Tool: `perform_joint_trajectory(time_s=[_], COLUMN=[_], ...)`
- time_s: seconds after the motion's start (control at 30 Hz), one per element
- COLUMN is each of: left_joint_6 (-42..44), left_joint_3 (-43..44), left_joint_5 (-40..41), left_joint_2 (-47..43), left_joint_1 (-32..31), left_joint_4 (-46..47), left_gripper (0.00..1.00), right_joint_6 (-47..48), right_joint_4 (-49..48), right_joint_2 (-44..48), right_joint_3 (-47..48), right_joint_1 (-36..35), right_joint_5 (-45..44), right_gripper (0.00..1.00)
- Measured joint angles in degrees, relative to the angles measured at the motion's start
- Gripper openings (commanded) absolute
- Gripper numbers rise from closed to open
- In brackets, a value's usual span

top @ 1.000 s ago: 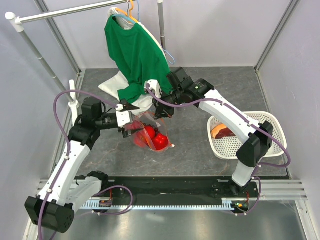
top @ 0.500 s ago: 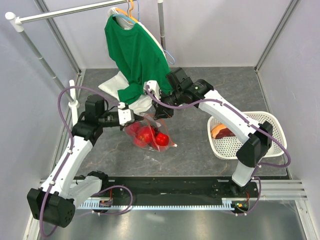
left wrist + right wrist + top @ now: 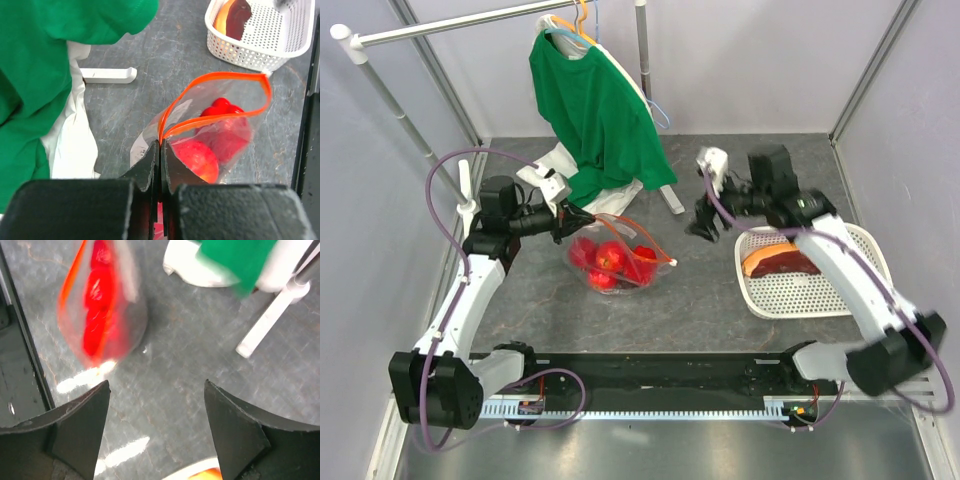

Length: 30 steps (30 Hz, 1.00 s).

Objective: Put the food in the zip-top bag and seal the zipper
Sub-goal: Adjust the zipper food storage bag at the center of the board, then zip the zipper food storage bag at the center of the board.

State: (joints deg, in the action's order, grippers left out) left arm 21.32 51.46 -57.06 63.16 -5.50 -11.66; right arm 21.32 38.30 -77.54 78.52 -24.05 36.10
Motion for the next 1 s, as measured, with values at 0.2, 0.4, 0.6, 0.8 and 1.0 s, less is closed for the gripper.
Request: perform_joint_trajectory(time_s=[0.2,0.4,0.6,0.8,1.0], left_joint_6=[-3.6,-5.0,-5.5,-5.7,-5.7], left_joint_3=[0.0,0.0,0.0,0.0,0.0], left_joint_5=[0.0,0.0,-0.1,-0.1,-0.2], left_joint_2=[0.4,0.3,0.3,0.0,-0.7], left_joint_1=[0.9,0.9,0.9,0.9,0.9], left_joint_4=[1.3,1.7,1.8,2.0,2.0], left_gripper=[0.02,0.02,0.02,0.02,0.02], right_joint_6=[-1.7,-11.8,-20.8,-22.0,-20.6], right_joint_4=[-14.2,-28.2,-43.4,-50.5,-56.3], right_joint_2=[24.3,24.8,19.6,19.4,17.0], right_joint_3=[-29.7,-37.9,-42.5,-46.9,-49.8], right_joint_1=[-0.2,-0.2,-0.5,-4.1,-8.6], right_joint_5=[1.0,0.2,0.8,0.9,-1.5], right_gripper=[0.88,0.85,0.77,0.76,0.71])
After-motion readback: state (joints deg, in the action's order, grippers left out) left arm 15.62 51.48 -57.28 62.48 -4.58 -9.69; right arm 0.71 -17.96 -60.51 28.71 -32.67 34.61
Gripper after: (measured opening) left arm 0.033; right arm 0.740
